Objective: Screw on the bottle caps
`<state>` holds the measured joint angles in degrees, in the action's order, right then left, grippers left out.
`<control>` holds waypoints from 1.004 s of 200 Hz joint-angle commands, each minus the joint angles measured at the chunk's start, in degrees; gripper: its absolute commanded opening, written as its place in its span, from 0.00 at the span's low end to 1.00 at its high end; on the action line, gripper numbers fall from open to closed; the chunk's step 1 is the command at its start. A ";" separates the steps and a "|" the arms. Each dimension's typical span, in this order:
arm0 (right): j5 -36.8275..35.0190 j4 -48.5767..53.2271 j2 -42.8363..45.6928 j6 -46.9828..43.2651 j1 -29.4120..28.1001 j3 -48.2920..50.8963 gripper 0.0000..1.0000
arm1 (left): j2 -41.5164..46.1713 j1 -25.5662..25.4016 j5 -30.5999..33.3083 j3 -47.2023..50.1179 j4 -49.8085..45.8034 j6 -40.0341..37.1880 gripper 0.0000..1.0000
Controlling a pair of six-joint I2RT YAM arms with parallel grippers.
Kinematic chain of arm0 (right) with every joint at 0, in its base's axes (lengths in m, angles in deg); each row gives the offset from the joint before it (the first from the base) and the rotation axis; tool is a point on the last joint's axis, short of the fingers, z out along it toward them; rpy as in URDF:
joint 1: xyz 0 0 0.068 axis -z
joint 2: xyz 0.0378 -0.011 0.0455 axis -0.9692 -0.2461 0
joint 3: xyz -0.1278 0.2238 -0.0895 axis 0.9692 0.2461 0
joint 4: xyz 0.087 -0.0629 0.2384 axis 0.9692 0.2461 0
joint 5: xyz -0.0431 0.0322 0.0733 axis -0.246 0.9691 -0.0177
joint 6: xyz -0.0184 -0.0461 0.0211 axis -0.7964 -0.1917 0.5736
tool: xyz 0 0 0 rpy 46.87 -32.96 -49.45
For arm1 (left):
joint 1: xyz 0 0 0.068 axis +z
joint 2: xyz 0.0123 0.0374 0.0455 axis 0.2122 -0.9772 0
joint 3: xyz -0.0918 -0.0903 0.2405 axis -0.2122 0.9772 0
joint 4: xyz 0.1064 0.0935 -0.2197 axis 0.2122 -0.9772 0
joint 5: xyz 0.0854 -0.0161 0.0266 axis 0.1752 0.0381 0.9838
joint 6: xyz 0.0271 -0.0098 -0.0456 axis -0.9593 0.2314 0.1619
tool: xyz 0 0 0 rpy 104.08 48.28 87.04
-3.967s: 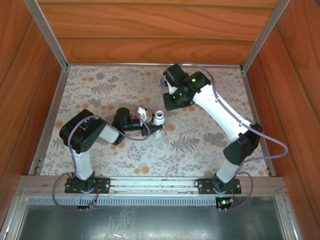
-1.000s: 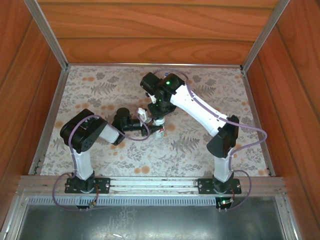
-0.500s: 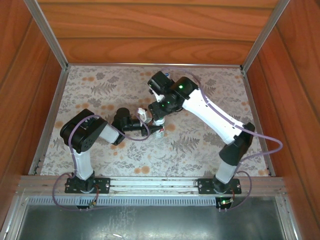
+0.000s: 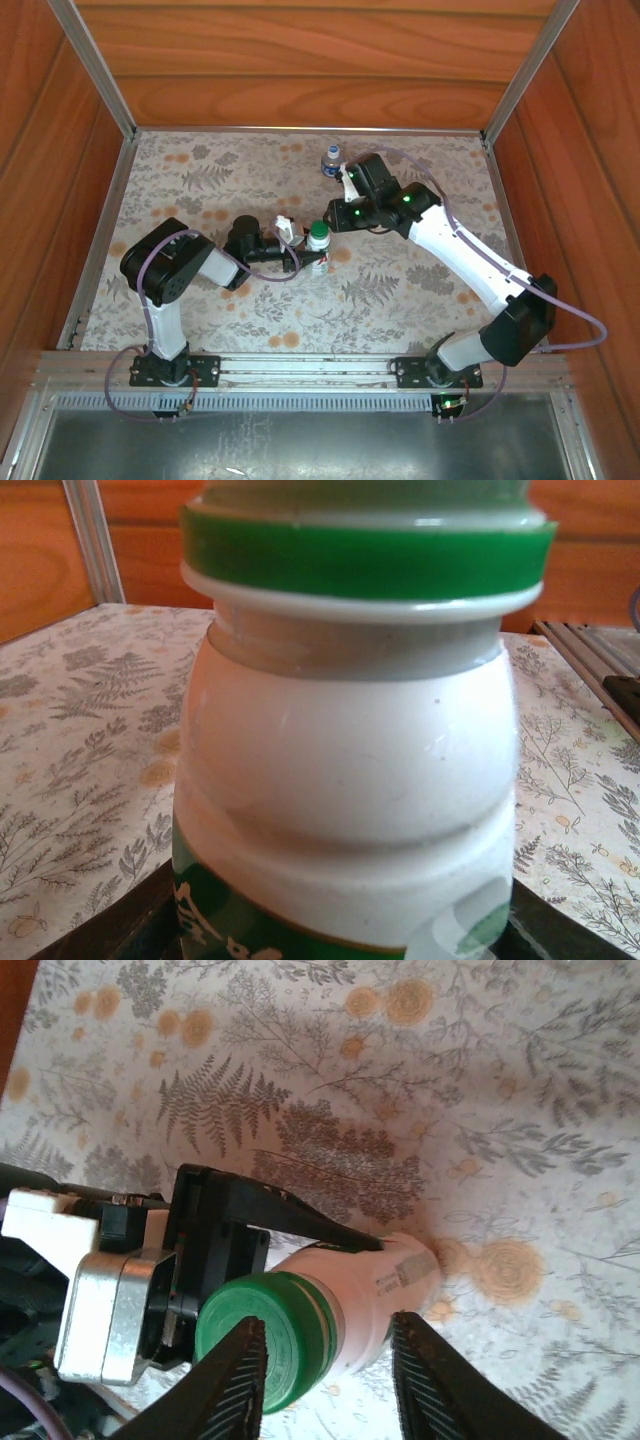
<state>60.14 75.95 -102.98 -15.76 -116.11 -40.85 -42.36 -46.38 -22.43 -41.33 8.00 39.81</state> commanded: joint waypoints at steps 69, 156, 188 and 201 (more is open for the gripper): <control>10.67 -6.78 -2.04 1.83 2.60 3.10 0.22 | -1.63 0.34 -1.08 -0.78 -1.05 0.43 0.55; 13.69 -6.31 1.32 2.60 2.57 7.87 0.15 | -1.84 0.54 -0.55 -1.22 -1.06 2.39 0.54; 16.89 -6.65 3.65 4.28 2.63 9.98 0.13 | -1.94 0.49 -0.35 -1.47 -1.03 2.79 0.53; 18.40 -6.74 4.29 4.29 2.57 10.46 0.13 | -2.02 0.55 -0.24 -1.57 -1.04 2.84 0.53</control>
<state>71.68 66.07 -99.97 -12.77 -112.81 -32.33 -42.84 -46.38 -22.87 -41.86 8.05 40.77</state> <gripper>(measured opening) 0.135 0.534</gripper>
